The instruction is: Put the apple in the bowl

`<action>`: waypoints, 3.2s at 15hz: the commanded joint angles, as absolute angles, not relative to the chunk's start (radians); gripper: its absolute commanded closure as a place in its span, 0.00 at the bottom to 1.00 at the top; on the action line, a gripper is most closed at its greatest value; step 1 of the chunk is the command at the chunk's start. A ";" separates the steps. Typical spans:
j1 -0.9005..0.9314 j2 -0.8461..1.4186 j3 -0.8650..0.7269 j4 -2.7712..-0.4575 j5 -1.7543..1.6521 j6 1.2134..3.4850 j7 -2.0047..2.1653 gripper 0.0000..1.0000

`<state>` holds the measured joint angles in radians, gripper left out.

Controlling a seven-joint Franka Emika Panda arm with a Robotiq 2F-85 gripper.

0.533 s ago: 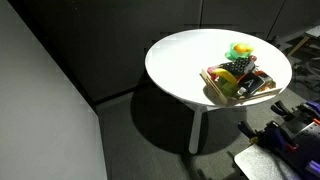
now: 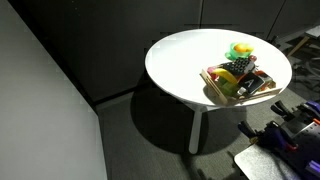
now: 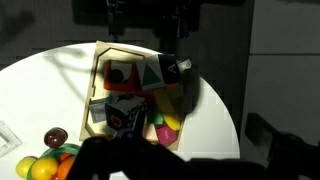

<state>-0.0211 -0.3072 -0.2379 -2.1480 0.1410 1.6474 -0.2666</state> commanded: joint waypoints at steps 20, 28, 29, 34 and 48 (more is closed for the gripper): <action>-0.184 -0.062 -0.247 -2.059 0.010 2.047 -0.327 0.00; -0.201 -0.031 -0.243 -2.084 0.018 2.161 -0.338 0.00; -0.201 -0.029 -0.243 -2.082 0.018 2.162 -0.338 0.00; -0.201 -0.029 -0.243 -2.079 0.018 2.162 -0.338 0.00; -0.285 0.243 -0.243 -1.961 0.044 2.208 -0.366 0.00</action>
<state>-0.2594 0.1763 -0.2545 -2.0113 0.0286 2.1910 -0.3382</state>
